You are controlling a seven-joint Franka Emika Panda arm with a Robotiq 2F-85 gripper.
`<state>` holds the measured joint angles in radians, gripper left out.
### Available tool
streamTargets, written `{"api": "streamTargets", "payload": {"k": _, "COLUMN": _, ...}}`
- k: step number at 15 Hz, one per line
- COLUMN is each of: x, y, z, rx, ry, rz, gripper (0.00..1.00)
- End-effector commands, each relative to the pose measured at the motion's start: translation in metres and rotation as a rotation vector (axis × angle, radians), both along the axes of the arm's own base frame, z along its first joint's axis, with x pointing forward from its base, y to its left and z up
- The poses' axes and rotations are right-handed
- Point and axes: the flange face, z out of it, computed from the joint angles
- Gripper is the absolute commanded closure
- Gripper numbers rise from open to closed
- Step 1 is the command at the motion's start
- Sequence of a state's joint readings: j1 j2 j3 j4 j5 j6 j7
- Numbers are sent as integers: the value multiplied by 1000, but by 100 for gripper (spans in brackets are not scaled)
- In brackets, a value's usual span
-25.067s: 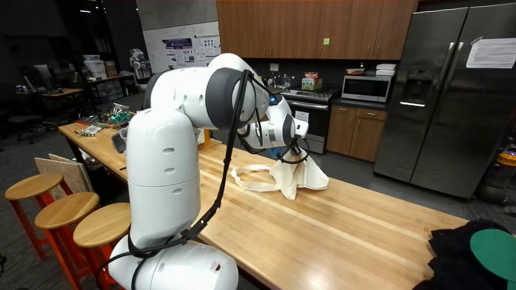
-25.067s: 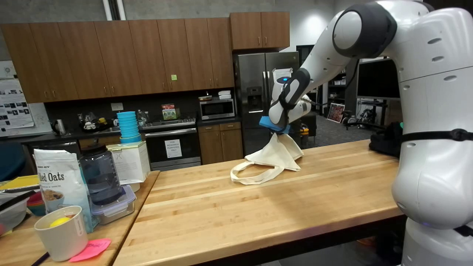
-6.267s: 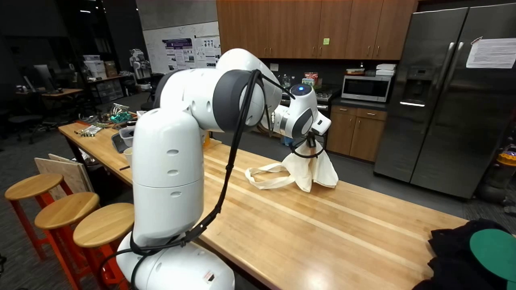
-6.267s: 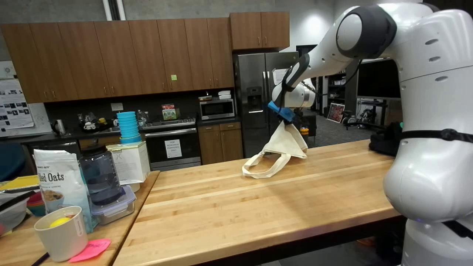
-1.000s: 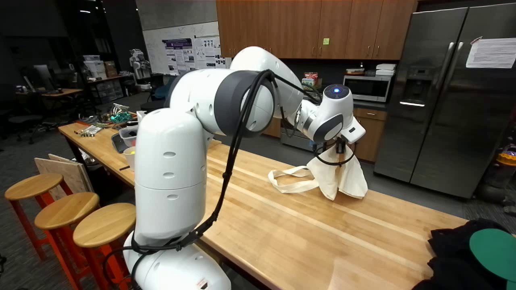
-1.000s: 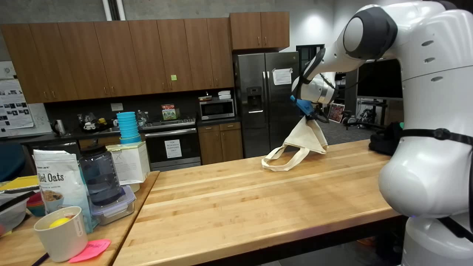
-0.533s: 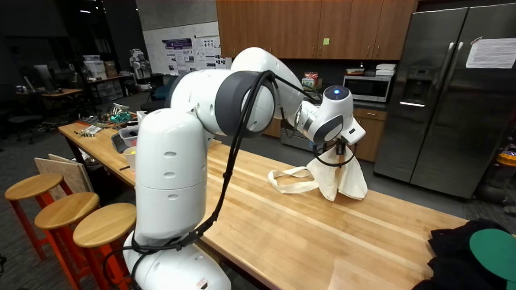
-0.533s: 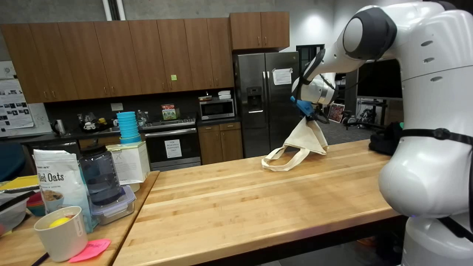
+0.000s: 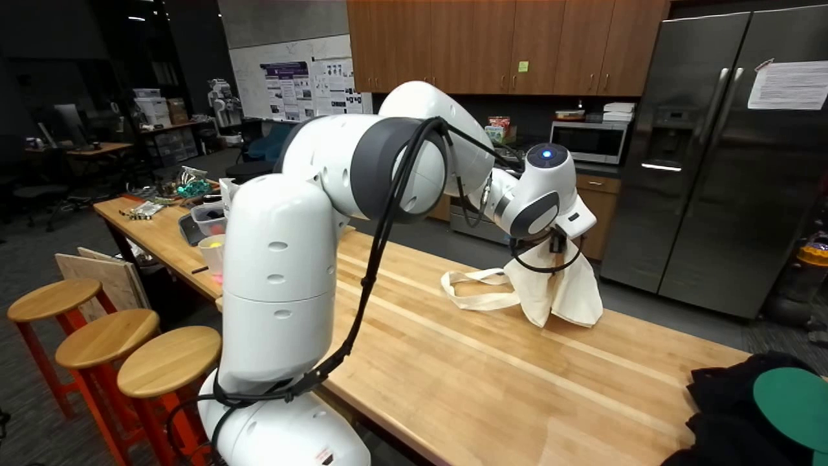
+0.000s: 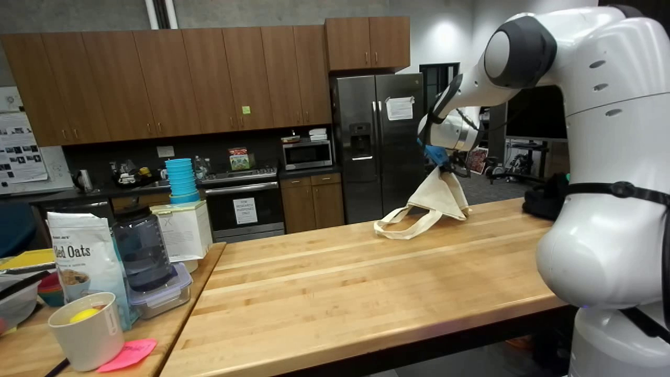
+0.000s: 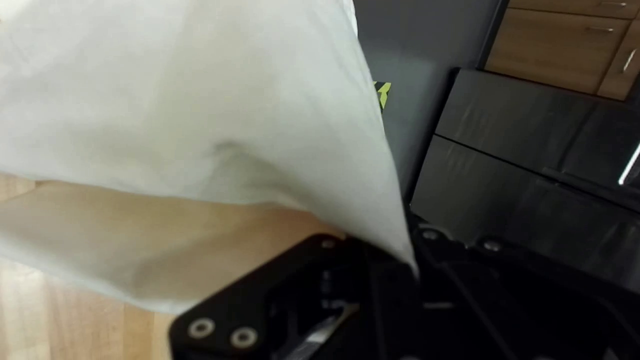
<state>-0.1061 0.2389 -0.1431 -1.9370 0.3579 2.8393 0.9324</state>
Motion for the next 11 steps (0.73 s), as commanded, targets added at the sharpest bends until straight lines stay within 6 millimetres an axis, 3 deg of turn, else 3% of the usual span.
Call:
{"api": "streamTargets", "payload": {"k": 1, "x": 3, "y": -17, "z": 9, "rx": 28, "ry": -40, "rz": -81, "gripper": 99}}
{"api": "streamTargets", "payload": {"k": 2, "x": 3, "y": -20, "z": 10, "rx": 35, "ry": -43, "rz": -92, "gripper": 91}}
{"api": "streamTargets", "payload": {"k": 3, "x": -1, "y": -12, "z": 2, "rx": 15, "ry": -17, "rz": -52, "gripper": 70}}
{"api": "streamTargets", "payload": {"k": 4, "x": 0, "y": -14, "z": 1, "rx": 14, "ry": -16, "rz": -54, "gripper": 91}}
{"api": "streamTargets", "payload": {"k": 7, "x": 0, "y": -12, "z": -1, "rx": 15, "ry": -12, "rz": -51, "gripper": 72}}
{"api": "streamTargets", "payload": {"k": 11, "x": 0, "y": -11, "z": -3, "rx": 15, "ry": -10, "rz": -50, "gripper": 70}}
